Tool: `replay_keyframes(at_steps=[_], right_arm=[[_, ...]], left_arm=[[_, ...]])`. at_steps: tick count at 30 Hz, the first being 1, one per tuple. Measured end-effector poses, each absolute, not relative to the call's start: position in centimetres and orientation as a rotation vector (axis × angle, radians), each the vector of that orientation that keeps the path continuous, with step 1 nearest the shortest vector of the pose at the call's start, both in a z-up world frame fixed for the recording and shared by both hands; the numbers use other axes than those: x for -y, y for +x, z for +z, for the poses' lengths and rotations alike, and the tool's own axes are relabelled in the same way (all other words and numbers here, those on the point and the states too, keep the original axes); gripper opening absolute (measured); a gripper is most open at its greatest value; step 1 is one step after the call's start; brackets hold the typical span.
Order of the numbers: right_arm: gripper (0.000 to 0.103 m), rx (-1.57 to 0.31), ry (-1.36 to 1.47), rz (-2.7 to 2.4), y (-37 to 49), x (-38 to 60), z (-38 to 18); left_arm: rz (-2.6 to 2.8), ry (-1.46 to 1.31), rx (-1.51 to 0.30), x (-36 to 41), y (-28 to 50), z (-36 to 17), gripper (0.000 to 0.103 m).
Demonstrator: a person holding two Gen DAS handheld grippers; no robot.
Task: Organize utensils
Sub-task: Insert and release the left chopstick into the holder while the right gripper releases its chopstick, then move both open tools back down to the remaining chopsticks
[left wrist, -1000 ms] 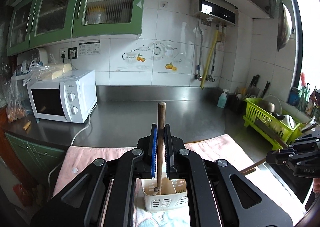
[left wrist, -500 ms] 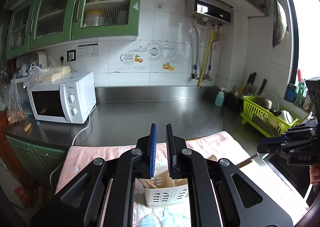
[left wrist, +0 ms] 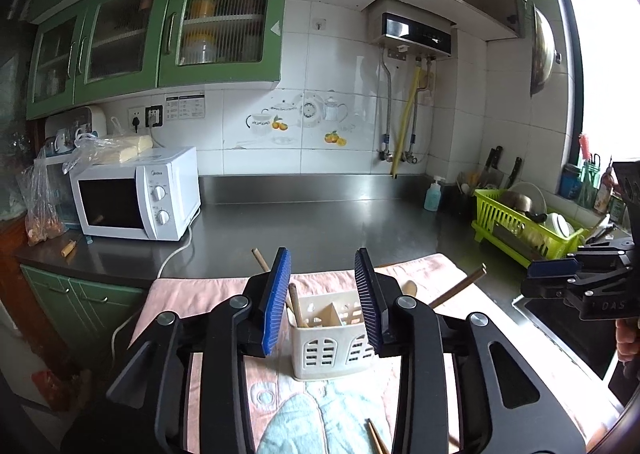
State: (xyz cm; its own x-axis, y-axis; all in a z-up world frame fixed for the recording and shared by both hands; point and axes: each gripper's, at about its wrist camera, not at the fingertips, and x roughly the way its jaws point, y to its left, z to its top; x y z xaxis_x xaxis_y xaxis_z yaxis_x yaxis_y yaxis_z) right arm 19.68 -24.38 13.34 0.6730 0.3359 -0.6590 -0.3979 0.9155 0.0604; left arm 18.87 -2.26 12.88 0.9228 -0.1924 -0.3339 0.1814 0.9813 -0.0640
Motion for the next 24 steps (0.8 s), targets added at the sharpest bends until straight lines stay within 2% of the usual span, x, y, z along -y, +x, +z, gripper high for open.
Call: replay_keyframes(at_steps=[4,19,24], right_arm=[[0.039,-0.695,-0.106,0.404,16.8,24.2,12.1],[0.051,-0.673,-0.107,0.356,7.9,24.1,4.3],[0.052,-0.685,-0.077,0.311,5.9,25.2,1.9]], left_arm=[[-0.186,-0.024,-0.349,2.2,16.4,12.0,0.042],[-0.172,0.012,-0.416,3.5,8.8,5.8,0.049],[-0.177,-0.002,-0.455,3.4,7.0,3.5,0.051]])
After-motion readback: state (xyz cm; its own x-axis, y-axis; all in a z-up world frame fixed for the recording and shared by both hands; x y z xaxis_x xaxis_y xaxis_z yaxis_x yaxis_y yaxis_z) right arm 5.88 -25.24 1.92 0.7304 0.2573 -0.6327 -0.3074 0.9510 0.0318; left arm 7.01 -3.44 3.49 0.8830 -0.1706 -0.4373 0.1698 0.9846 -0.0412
